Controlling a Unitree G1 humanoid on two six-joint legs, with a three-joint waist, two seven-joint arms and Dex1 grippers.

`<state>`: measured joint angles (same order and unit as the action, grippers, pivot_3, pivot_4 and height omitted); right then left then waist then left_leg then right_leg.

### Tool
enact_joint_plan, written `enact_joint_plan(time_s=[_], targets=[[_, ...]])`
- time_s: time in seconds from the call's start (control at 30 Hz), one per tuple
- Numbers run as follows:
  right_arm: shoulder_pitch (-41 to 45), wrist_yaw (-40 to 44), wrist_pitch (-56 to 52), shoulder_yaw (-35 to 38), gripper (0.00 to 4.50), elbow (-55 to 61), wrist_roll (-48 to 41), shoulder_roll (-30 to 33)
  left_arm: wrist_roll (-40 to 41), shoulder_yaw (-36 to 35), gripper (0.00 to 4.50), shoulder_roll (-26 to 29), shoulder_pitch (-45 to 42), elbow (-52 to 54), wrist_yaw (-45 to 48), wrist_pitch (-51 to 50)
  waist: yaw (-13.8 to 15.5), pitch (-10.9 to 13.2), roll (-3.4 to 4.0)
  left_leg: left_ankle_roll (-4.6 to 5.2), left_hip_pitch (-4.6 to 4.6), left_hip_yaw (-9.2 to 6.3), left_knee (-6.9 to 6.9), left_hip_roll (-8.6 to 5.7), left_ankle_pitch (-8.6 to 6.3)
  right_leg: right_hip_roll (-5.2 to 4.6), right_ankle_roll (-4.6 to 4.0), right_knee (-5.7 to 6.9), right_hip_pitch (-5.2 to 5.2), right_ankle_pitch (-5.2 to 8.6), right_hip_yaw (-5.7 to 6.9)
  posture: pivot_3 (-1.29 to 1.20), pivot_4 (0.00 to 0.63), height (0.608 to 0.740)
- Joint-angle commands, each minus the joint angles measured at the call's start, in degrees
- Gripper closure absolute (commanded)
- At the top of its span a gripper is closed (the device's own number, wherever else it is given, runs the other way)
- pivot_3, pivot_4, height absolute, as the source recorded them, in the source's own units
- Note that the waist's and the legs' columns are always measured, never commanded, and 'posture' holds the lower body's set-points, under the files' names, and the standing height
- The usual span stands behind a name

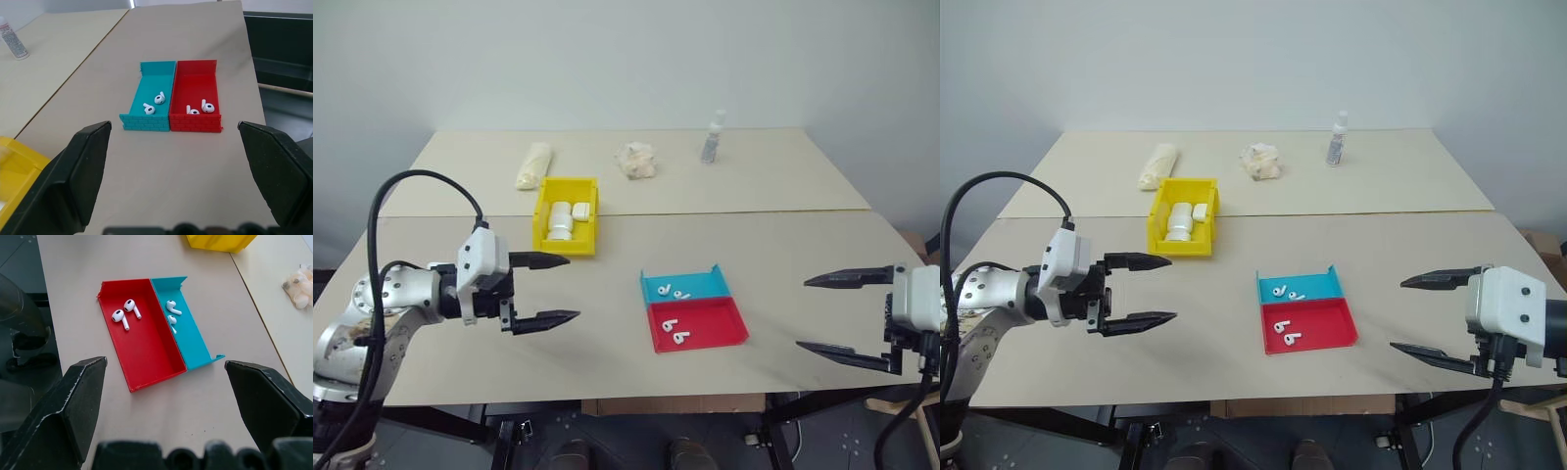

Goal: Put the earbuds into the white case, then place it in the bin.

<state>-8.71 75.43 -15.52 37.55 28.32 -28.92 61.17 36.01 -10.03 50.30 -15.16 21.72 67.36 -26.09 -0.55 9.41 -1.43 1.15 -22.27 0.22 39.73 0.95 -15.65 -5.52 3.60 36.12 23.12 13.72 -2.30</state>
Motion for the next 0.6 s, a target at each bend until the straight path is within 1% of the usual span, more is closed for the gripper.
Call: enact_joint_plan(time_s=[0.03, 0.1, 0.27, 0.37, 0.5, 0.6], targets=[[0.50, -0.28, 0.77, 2.05, 0.05, 0.41, -0.59, 0.15, 2.10, -1.70, 0.00, 1.73, -0.98, 1.20, 1.08, -0.91, -0.02, 0.00, 0.00, 0.00, 0.00, -0.01, 0.00, 0.00, 0.00, 0.00, 0.00, 0.00, 0.00, 0.00, 0.00, 0.00, 0.150, 0.740], [0.36, -0.24, 0.86, 2.06, 0.05, 0.43, -0.65, 0.05, 2.18, -1.79, 0.00, 1.51, -1.40, 1.79, -1.26, -2.12, -0.01, 0.00, 0.00, 0.00, 0.01, 0.00, 0.00, 0.00, 0.00, 0.00, 0.00, 0.00, 0.00, 0.00, 0.00, 0.00, 0.150, 0.740], [0.31, -0.38, 1.23, 1.55, 0.05, 0.09, -0.30, -0.04, 1.66, -1.57, 0.00, 2.43, -1.11, 2.81, -2.34, -2.47, -0.01, 0.00, 0.00, 0.00, 0.00, -0.01, 0.00, 0.00, 0.00, 0.00, 0.00, 0.00, 0.00, 0.00, 0.00, 0.00, 0.150, 0.740], [-0.06, -0.41, 1.52, 1.27, 0.05, -0.06, 0.17, -0.21, 0.41, -1.39, 0.00, 2.71, -0.73, 3.72, -4.78, -3.42, -0.01, 0.00, 0.00, 0.00, 0.00, -0.01, -0.01, 0.00, 0.00, 0.00, 0.00, -0.01, 0.00, 0.00, 0.00, 0.00, 0.150, 0.740], [-0.47, -0.69, 1.61, 0.91, 0.05, -0.22, 0.73, -0.36, -4.93, -0.47, 0.00, 3.05, -0.71, 5.54, -11.85, -4.52, 0.02, 0.00, 0.00, 0.00, 0.00, -0.02, 0.00, -0.01, 0.00, 0.00, 0.00, 0.00, 0.00, 0.00, -0.01, 0.00, 0.150, 0.740], [-0.27, -1.36, 1.62, -0.01, 0.05, -0.32, 1.15, -0.35, -9.56, -0.59, 0.00, 2.66, -2.31, 6.98, -19.91, -7.84, 0.02, 0.00, 0.00, 0.00, 0.00, -0.03, 0.00, -0.01, 0.00, 0.00, 0.00, 0.00, 0.00, 0.00, -0.01, 0.00, 0.150, 0.740]])
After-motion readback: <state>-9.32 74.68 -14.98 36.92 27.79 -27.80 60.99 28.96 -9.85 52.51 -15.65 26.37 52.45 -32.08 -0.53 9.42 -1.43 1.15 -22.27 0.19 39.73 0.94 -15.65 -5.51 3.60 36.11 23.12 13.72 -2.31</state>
